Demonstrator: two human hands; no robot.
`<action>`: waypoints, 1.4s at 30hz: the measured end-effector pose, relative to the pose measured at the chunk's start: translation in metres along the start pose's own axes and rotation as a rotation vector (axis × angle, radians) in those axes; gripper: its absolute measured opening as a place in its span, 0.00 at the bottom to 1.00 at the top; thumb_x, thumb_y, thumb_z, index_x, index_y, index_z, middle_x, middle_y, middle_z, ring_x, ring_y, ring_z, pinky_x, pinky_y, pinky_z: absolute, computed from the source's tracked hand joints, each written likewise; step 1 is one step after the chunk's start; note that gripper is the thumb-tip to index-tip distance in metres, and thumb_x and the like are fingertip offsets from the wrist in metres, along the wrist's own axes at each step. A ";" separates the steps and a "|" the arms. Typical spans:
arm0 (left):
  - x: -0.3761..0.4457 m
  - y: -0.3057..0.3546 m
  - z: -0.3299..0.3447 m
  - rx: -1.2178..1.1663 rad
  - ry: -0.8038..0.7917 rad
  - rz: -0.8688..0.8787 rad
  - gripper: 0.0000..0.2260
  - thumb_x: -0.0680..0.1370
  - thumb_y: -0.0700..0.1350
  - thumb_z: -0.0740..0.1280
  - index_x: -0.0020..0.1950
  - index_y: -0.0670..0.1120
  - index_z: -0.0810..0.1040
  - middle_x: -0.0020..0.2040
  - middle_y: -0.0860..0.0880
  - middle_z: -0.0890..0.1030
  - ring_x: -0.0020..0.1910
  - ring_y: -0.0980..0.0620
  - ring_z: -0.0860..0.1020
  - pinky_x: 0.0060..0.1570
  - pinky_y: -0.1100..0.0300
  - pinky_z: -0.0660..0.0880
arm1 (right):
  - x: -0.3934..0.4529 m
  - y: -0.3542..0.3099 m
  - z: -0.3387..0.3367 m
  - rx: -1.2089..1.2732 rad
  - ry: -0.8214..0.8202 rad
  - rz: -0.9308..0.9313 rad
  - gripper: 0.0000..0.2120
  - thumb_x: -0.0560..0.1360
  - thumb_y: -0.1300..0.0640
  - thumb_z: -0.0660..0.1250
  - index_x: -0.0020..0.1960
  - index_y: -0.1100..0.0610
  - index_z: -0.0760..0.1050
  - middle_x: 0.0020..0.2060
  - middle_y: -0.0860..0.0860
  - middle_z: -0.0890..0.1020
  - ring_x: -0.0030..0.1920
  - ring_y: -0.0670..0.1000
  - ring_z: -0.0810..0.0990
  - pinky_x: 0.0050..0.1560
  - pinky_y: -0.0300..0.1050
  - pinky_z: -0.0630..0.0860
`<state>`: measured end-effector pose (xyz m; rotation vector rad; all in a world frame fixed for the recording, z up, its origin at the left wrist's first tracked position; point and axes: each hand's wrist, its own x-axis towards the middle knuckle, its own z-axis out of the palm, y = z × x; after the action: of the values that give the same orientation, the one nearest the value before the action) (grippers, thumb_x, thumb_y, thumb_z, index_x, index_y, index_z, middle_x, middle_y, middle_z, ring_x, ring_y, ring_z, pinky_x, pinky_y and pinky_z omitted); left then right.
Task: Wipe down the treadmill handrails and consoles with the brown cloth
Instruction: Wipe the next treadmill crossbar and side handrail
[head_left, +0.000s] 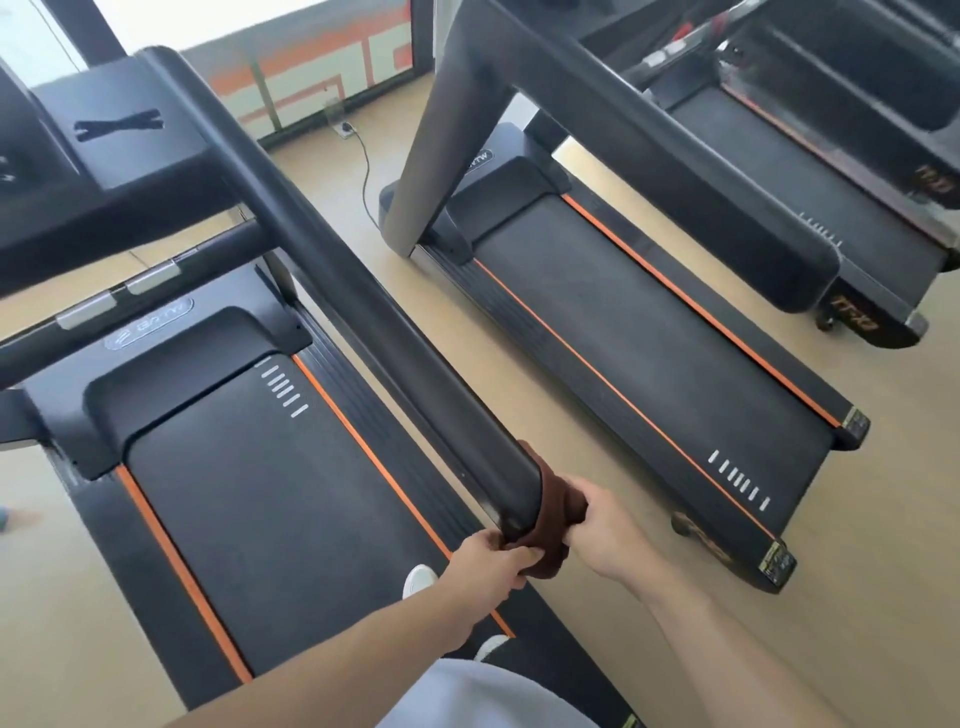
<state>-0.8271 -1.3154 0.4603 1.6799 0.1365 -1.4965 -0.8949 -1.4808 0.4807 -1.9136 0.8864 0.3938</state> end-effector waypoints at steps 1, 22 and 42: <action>0.001 -0.001 -0.002 0.022 -0.009 0.017 0.16 0.69 0.54 0.76 0.52 0.49 0.80 0.40 0.49 0.82 0.40 0.51 0.79 0.40 0.60 0.74 | 0.002 0.003 0.000 -0.002 -0.002 0.002 0.33 0.67 0.77 0.63 0.62 0.49 0.82 0.41 0.35 0.85 0.40 0.28 0.79 0.36 0.26 0.72; -0.044 0.026 0.109 0.412 0.199 0.589 0.09 0.71 0.41 0.63 0.32 0.42 0.78 0.50 0.67 0.82 0.41 0.58 0.78 0.39 0.60 0.71 | -0.049 0.105 -0.067 0.547 -0.227 0.015 0.17 0.75 0.62 0.73 0.63 0.54 0.81 0.48 0.49 0.85 0.47 0.48 0.79 0.53 0.43 0.72; -0.012 0.137 0.195 -0.117 0.155 0.266 0.12 0.63 0.49 0.69 0.39 0.41 0.78 0.38 0.42 0.77 0.40 0.43 0.76 0.44 0.47 0.76 | -0.029 0.170 -0.206 1.137 0.060 0.098 0.13 0.79 0.60 0.68 0.63 0.59 0.81 0.57 0.59 0.86 0.54 0.56 0.87 0.49 0.50 0.83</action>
<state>-0.8985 -1.5215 0.5579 1.6472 0.0781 -1.1411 -1.0569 -1.6949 0.4919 -0.8343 0.9457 -0.1276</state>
